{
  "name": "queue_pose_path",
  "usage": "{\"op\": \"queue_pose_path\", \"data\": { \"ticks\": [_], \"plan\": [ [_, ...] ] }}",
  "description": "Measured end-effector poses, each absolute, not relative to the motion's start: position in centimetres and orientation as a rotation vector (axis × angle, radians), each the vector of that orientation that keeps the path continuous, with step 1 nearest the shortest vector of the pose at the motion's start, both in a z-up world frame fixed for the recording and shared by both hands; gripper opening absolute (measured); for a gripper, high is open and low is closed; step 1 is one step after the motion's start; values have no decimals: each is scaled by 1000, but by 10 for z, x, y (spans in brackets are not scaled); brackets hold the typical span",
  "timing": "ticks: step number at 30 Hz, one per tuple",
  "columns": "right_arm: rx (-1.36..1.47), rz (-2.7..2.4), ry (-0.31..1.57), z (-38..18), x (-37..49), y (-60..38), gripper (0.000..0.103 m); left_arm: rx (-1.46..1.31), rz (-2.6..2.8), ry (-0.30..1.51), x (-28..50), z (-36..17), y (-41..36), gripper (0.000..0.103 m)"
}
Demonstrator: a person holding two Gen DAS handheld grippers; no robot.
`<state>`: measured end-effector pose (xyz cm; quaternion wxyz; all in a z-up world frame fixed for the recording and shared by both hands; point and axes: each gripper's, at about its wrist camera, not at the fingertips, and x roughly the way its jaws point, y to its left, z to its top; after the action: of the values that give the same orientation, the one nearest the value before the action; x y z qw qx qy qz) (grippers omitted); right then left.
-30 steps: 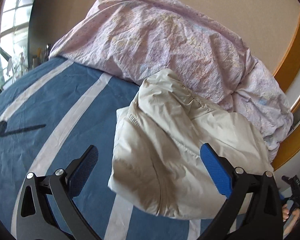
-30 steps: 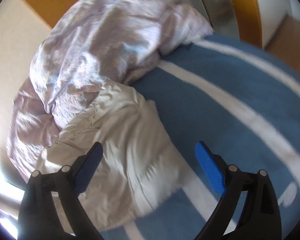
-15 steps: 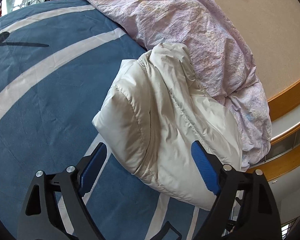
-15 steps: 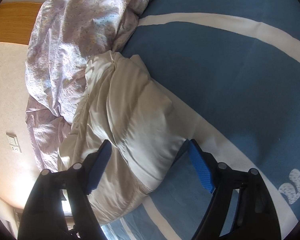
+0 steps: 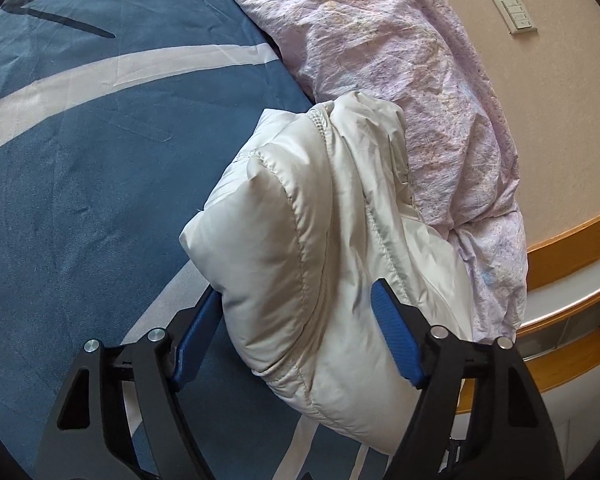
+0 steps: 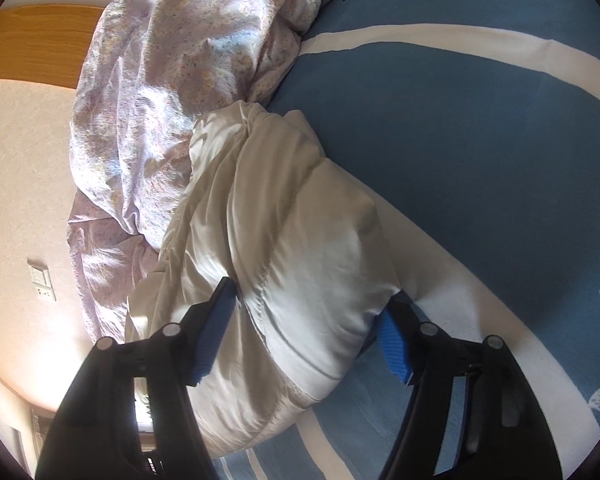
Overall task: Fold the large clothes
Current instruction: 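Close both tools on the folded beige jacket bundle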
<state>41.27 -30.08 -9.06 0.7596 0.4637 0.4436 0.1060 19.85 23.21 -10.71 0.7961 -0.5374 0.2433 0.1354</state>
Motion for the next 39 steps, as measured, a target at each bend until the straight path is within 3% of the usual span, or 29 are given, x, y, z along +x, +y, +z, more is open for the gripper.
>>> {"op": "queue_pose_path", "data": {
  "ticks": [4, 9, 12, 26, 39],
  "plan": [
    [1007, 236, 955, -92, 411, -301, 54, -1168, 294, 498, 200, -108, 231, 65],
    [984, 257, 912, -84, 407, -298, 33, -1154, 251, 457, 197, -99, 234, 33],
    [952, 262, 885, -76, 405, -295, 27, -1112, 227, 438, 197, -89, 233, 27],
    [847, 390, 778, -26, 374, -281, 23, -1072, 211, 363, 166, -58, 246, 22],
    [774, 511, 802, -11, 286, -274, 22, -1052, 199, 356, 61, -48, 252, 22]
  ]
}}
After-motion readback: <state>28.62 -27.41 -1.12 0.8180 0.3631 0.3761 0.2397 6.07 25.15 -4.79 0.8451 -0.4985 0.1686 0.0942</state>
